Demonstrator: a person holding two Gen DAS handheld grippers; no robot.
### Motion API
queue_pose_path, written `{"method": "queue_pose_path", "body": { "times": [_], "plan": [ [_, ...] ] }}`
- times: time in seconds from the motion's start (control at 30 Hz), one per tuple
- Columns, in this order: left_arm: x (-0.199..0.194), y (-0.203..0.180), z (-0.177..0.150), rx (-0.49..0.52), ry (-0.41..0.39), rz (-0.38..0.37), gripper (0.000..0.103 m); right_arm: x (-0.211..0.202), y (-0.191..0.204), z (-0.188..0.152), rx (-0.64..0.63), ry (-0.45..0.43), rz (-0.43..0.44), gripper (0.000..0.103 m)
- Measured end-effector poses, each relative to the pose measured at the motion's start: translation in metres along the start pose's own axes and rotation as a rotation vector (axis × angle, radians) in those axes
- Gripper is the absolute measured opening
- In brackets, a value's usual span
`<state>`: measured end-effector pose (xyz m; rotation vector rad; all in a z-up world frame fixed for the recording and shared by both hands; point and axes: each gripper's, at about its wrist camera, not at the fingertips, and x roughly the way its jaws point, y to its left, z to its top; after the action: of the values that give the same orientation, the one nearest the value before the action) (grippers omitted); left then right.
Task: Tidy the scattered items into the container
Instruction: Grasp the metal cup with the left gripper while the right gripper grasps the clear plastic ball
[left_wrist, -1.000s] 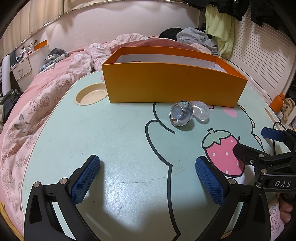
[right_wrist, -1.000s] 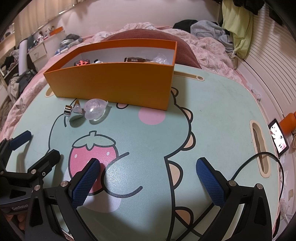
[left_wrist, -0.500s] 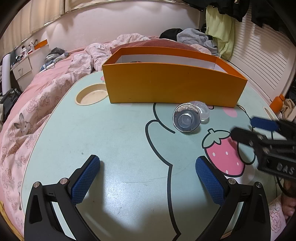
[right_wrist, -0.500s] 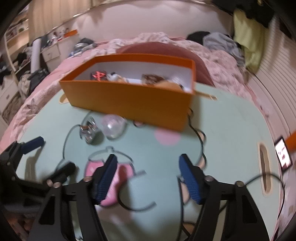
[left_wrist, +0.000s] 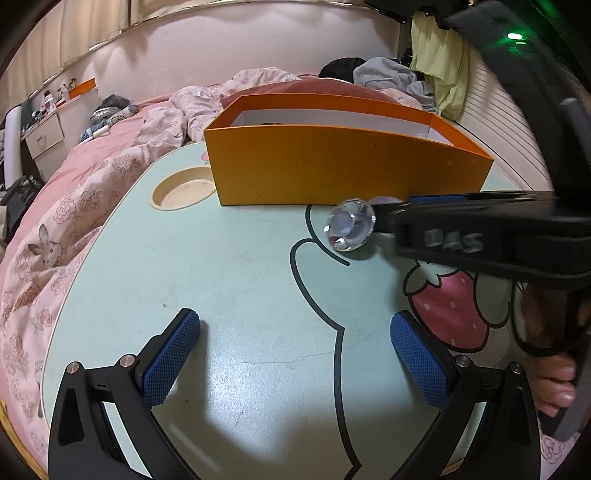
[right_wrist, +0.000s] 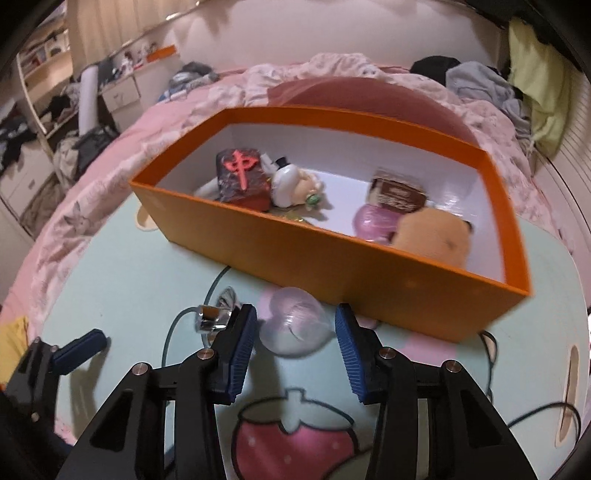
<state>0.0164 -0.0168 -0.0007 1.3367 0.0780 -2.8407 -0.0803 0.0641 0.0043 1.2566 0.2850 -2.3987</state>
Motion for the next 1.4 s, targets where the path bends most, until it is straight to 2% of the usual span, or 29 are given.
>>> {"method": "queue_pose_path", "body": {
  "times": [0.07,0.23,0.33,0.43,0.6,0.67,0.7,0.8,0.9,1.0,1.03,1.07,1.1,1.2,1.4],
  "plan": [
    [0.0,0.001,-0.001,-0.001,0.001,0.0,0.103,0.002,0.005,0.0,-0.029,-0.018,-0.023,0.036],
    [0.0,0.001,-0.001,-0.001,0.0,-0.001,0.103,-0.006,-0.009,-0.01,0.019,-0.031,0.013,0.036],
    [0.0,0.001,-0.001,-0.001,0.0,-0.001,0.103,-0.024,-0.026,-0.02,0.071,-0.067,0.055,0.036],
    [-0.001,0.003,-0.001,-0.005,-0.001,-0.006,0.103,-0.045,-0.045,-0.035,0.122,-0.098,0.05,0.036],
    [-0.012,0.021,0.006,-0.112,-0.048,-0.091,0.102,-0.06,-0.071,-0.062,0.216,-0.126,0.05,0.036],
    [-0.012,0.023,0.016,-0.118,-0.059,-0.09,0.093,-0.066,-0.077,-0.067,0.243,-0.155,0.069,0.036],
    [-0.009,0.02,0.023,-0.096,-0.063,-0.073,0.085,-0.069,-0.077,-0.067,0.245,-0.17,0.076,0.036],
    [0.002,0.009,0.04,-0.032,-0.067,-0.027,0.078,-0.07,-0.075,-0.067,0.23,-0.175,0.078,0.036],
    [0.017,-0.001,0.05,-0.003,-0.03,-0.047,0.064,-0.068,-0.074,-0.068,0.228,-0.164,0.078,0.036],
    [0.029,-0.01,0.054,0.015,0.002,-0.07,0.061,-0.067,-0.077,-0.07,0.238,-0.163,0.083,0.036],
    [0.033,-0.014,0.055,0.025,0.013,-0.074,0.049,-0.067,-0.077,-0.07,0.241,-0.162,0.084,0.036],
    [0.035,-0.017,0.055,0.041,0.007,-0.06,0.043,-0.067,-0.078,-0.07,0.243,-0.161,0.083,0.036],
    [0.035,-0.019,0.054,0.048,0.004,-0.058,0.029,-0.067,-0.078,-0.07,0.244,-0.162,0.08,0.036],
    [0.03,-0.018,0.052,0.027,-0.007,-0.113,0.028,-0.067,-0.077,-0.071,0.243,-0.164,0.078,0.036],
    [0.011,-0.009,0.049,0.004,-0.072,-0.142,0.028,-0.069,-0.076,-0.071,0.232,-0.169,0.072,0.036]
  ]
}}
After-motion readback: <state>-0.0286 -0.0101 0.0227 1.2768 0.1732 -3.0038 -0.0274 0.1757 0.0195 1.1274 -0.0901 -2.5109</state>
